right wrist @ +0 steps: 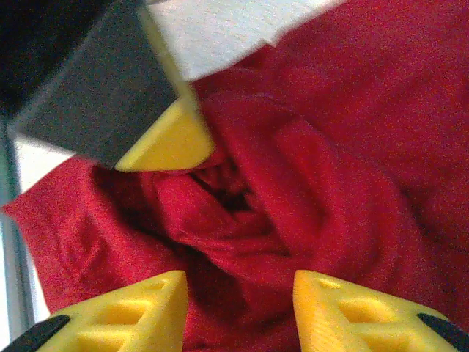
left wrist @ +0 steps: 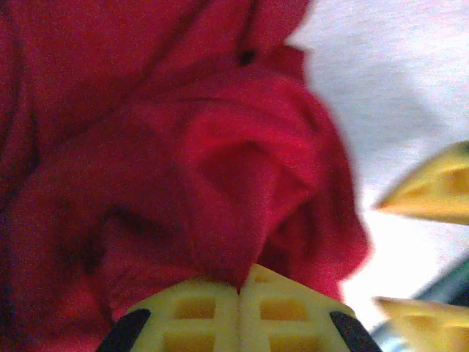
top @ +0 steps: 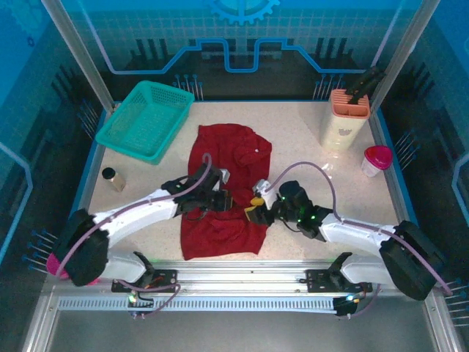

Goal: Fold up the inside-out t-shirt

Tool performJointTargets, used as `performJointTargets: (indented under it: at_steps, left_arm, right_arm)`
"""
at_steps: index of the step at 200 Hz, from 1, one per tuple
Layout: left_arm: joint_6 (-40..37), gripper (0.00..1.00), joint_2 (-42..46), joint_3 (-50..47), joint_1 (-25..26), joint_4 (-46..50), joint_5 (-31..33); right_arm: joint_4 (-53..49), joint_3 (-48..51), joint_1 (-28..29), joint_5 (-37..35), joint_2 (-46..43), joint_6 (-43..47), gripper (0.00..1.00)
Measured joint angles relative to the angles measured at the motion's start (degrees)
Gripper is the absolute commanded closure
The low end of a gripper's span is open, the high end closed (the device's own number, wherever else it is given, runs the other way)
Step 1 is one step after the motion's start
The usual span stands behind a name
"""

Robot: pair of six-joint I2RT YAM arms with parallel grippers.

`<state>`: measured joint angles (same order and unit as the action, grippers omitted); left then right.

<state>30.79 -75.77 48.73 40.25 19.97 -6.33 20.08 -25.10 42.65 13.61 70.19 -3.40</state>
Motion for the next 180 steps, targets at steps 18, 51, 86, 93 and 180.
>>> performJointTargets:
  at_steps: [18,51,86,93,180]
  left_arm:
    - [-0.76,1.0,5.49,0.09,0.0,-0.07,-4.92]
    - [-0.92,1.0,9.73,0.09,0.0,0.39,-12.24]
    - [-0.9,1.0,10.56,-0.33,-1.31,1.16,-15.61]
    - [-0.85,1.0,10.95,-0.76,-1.9,0.92,-16.17]
    - [3.43,1.0,14.82,-7.69,-11.56,-5.51,-22.01]
  right_arm:
    - [5.64,0.9,1.18,3.13,1.88,7.65,0.6]
    - [14.38,0.9,0.83,6.6,9.57,17.46,0.51]
    - [21.09,0.28,0.72,8.37,17.16,21.0,0.51]
    - [22.08,0.11,0.72,8.61,18.08,21.44,0.51]
    - [31.58,1.49,4.26,-1.11,23.02,23.82,1.0]
